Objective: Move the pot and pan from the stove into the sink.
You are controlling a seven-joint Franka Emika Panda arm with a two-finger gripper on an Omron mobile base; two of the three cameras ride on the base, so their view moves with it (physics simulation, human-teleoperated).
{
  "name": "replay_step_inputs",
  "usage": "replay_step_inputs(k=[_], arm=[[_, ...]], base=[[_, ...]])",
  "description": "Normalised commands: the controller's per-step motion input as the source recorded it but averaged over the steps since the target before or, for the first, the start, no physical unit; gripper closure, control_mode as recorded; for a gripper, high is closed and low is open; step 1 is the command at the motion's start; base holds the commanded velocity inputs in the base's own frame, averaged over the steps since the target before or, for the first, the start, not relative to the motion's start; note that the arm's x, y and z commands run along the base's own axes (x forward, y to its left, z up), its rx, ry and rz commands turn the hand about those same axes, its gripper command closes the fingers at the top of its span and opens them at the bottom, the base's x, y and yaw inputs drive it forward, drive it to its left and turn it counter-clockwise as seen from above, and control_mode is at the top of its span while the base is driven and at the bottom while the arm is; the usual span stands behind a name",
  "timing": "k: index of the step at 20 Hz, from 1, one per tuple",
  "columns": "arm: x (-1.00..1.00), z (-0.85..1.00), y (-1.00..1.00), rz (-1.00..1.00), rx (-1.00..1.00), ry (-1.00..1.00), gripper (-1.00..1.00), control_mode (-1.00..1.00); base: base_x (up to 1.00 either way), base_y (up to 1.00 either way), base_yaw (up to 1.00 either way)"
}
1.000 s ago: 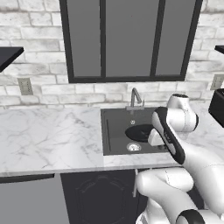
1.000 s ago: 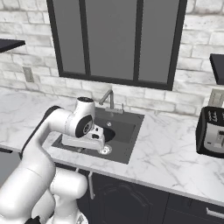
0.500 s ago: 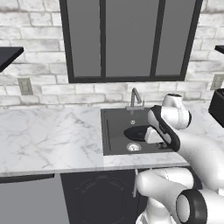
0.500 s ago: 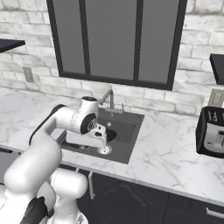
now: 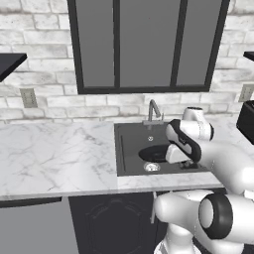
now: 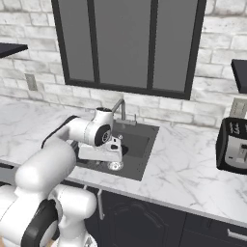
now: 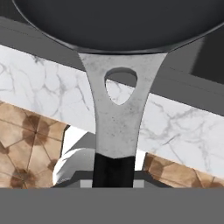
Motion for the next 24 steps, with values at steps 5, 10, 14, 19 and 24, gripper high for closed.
replay_step_inputs(k=[5,10,14,19,24], arm=[[0.00,-0.08,-0.09,0.18,0.00,0.04,1.00,-1.00],[0.00,-0.01,0.00,0.06,0.00,0.01,1.00,-1.00],[0.18,-0.01,0.00,0.00,0.00,-0.01,1.00,-1.00],[0.16,-0.02,0.00,0.00,0.00,-0.04,1.00,-1.00],[0.17,-0.04,0.00,0.00,0.00,-0.05,1.00,-1.00]], base=[[0.00,0.00,0.00],[0.00,0.00,0.00],[0.00,0.00,0.00],[0.00,0.00,0.00],[0.00,0.00,0.00]])
